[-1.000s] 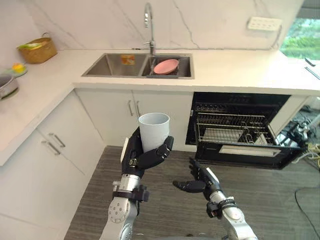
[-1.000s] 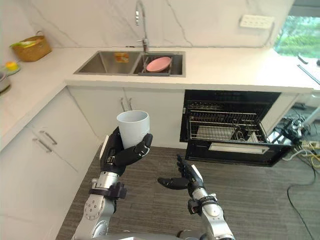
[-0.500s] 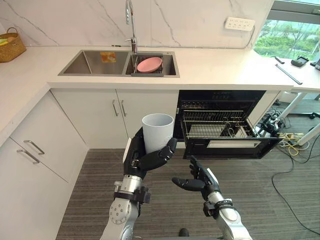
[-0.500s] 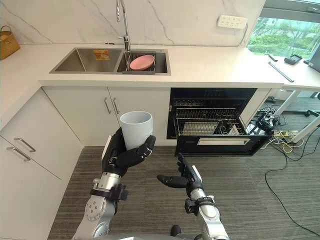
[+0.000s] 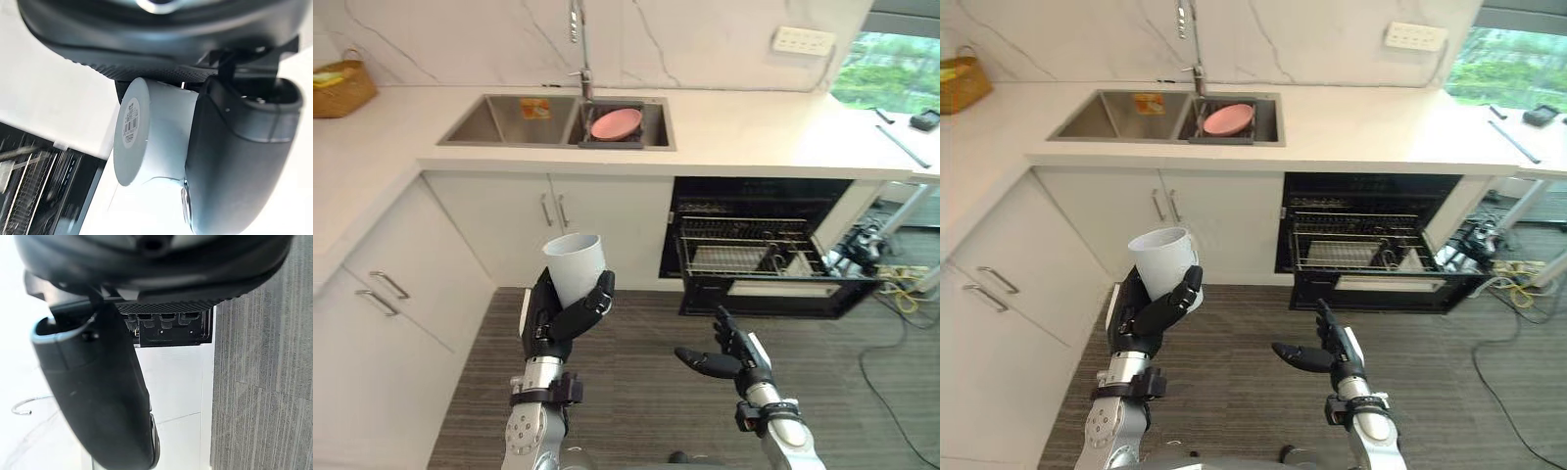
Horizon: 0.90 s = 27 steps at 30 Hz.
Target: Walk over to the sink, pick up the cup, carry it to the dishwasher, place the cup inside the dishwasher, then close the dishwasher door
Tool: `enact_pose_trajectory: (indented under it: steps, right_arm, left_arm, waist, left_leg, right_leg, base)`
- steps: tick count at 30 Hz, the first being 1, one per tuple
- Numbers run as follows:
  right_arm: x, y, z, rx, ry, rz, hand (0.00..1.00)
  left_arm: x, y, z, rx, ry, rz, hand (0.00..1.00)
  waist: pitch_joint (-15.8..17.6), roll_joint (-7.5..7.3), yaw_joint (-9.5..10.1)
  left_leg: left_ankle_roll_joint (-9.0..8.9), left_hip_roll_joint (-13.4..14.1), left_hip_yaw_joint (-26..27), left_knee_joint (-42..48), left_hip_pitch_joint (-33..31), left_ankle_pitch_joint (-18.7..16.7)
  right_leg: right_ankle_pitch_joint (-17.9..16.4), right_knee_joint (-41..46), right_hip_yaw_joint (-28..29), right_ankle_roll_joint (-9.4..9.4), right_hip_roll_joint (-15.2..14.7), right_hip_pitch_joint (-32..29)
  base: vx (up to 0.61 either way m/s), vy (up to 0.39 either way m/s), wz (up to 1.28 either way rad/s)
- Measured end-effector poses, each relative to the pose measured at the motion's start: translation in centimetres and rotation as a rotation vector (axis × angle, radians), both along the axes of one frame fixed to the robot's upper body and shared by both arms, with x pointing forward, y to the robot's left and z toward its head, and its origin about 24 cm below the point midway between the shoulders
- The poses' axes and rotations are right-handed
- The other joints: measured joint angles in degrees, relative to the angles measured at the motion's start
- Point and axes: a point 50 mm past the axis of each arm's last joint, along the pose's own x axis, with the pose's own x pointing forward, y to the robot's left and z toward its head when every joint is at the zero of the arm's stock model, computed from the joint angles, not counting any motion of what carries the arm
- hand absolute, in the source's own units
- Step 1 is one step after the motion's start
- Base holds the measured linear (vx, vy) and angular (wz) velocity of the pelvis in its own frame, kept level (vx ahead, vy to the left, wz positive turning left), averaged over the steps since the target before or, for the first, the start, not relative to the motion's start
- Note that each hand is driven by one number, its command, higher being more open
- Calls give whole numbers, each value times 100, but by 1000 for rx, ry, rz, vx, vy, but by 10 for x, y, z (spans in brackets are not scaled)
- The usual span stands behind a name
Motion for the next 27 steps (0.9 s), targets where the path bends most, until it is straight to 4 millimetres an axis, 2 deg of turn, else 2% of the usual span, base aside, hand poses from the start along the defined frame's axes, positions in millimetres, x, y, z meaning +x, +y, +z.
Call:
enact_pose_trajectory:
  steps: [1,2,5,7,8,9,10,11,12,14,16,17,18,19,20,21,22,23,25,26,27]
  right_arm:
    - [2,2,1,2,-3,7,100]
    - [2,4,1,3,-8,17,100]
    - [6,16,3,18,-21,57,100]
    - [9,20,4,29,-27,63,100]
    - [8,20,4,28,-25,63,100]
    - [8,19,3,27,-16,59,100]
    - [6,19,1,28,-4,54,100]
    - [6,20,-1,30,3,50,100]
    - [2,21,-6,36,27,44,100]
    - [-1,23,-10,43,51,28,100]
    - [0,22,-9,43,43,19,100]
    - [0,21,-9,43,43,18,100]
    - [0,21,-9,42,41,20,100]
    - [0,21,-8,43,38,23,100]
    - [0,21,-7,45,35,23,100]
    - [-1,22,-6,48,28,27,100]
    - [-5,23,-5,57,23,23,100]
    - [-4,16,-4,32,19,20,100]
    - [2,12,0,28,-5,6,100]
    - [5,10,3,28,-17,-5,100]
    - [8,7,4,30,-25,-23,100]
  left_arm:
    - [-2,0,-1,0,5,-7,0]
    - [-3,-1,-2,-7,6,-12,0]
    - [-3,0,-2,-34,6,-10,0]
    - [-3,1,-3,-47,8,-13,0]
    - [-3,1,-3,-54,6,-18,0]
    - [-3,-1,-3,-54,5,-28,0]
    - [-3,-2,-3,-51,4,-41,0]
    - [-4,-2,-3,-48,4,-48,0]
    - [-4,-3,-3,-39,8,-62,0]
    - [-4,-5,-3,-28,3,-89,0]
    - [1,-7,1,-25,-21,-105,0]
    - [2,-8,2,-25,-26,-108,0]
    - [4,-9,4,-25,-34,-116,0]
    - [7,-10,6,-20,-47,-122,0]
    - [8,-10,7,-17,-53,-125,0]
    - [9,-9,8,-12,-55,-127,0]
    - [7,-8,7,11,-50,-135,0]
    - [6,-14,-4,8,-9,-139,0]
    - [8,-20,-8,16,4,-162,0]
    - [9,-23,-7,17,0,-178,0]
    - [11,-28,-8,26,0,-195,0]
  waist:
    - [2,17,18]
    - [-5,109,0]
    - [5,73,48]
    - [1,64,106]
    - [1,62,111]
    - [10,50,148]
    - [36,11,166]
    - [66,-38,167]
    - [83,-94,141]
    - [27,-120,51]
    - [24,-129,-13]
    - [45,-95,-15]
    - [100,-7,-31]
    - [143,58,-70]
    - [139,47,-93]
    - [112,-17,-121]
    - [31,-232,-133]
    - [-19,90,-128]
    - [-9,162,-155]
    - [31,196,-158]
    - [75,233,-141]
  left_leg:
    - [85,-112,-34,-242,56,402]
    - [350,-189,-28,-266,140,685]
    - [585,-329,0,21,37,399]
    - [787,-496,88,309,20,44]
    - [832,-550,103,375,36,-64]
    - [885,-656,172,449,116,-251]
    - [916,-765,258,436,308,-383]
    - [942,-842,288,406,457,-440]
    - [1005,-923,283,336,757,-525]
    - [1015,-919,205,201,996,-600]
    - [995,-872,121,-143,1279,-588]
    - [989,-832,116,-234,1382,-585]
    - [916,-720,92,-426,1625,-574]
    - [822,-613,66,-537,1802,-578]
    - [731,-585,68,-550,1860,-585]
    - [599,-618,56,-543,1943,-615]
    - [454,-761,5,-488,2105,-699]
    - [328,-514,-76,-335,2227,-805]
    - [268,-401,-131,14,2140,-644]
    - [202,-278,-161,458,1985,-584]
    - [146,-20,-200,1352,1664,-330]
  right_leg:
    - [-74,50,-36,117,-125,44]
    - [-155,48,-140,285,-219,136]
    - [-153,48,-212,443,-412,184]
    - [-385,563,-113,648,-669,59]
    - [-501,789,-121,624,-766,-5]
    - [-683,1432,-254,477,-1010,-206]
    - [-808,2385,-461,56,-1346,-498]
    - [-789,2848,-547,-158,-1539,-638]
    - [-783,3518,-522,-209,-1726,-799]
    - [-995,3836,-518,-80,-1485,-953]
    - [-1254,3609,-741,-87,-969,-1248]
    - [-1279,3489,-814,-130,-817,-1330]
    - [-1293,3202,-892,-158,-508,-1493]
    - [-1240,2806,-880,-108,-242,-1717]
    - [-1122,2527,-866,-74,-144,-1829]
    - [-592,1931,-872,-206,-30,-1873]
    - [418,1493,-857,-691,-58,-1887]
    - [151,1758,-900,-861,89,-1844]
    - [-119,1754,-870,-777,212,-1766]
    - [-201,1699,-880,-796,308,-1691]
    - [-238,1521,-864,-822,476,-1478]
  base:
    - [105,219,39]
    - [106,224,29]
    - [128,213,13]
    - [179,212,-3]
    - [168,172,-11]
    - [202,198,-18]
    - [178,159,-25]
    - [217,124,-19]
    - [276,65,-1]
    - [305,25,18]
    - [318,-9,19]
    - [402,-50,0]
    - [345,-57,3]
    - [432,-89,8]
    - [304,-72,15]
    - [421,-94,9]
    - [481,-98,-12]
    - [481,-95,-17]
    - [431,-123,-17]
    - [418,-166,-19]
    - [351,-154,-26]
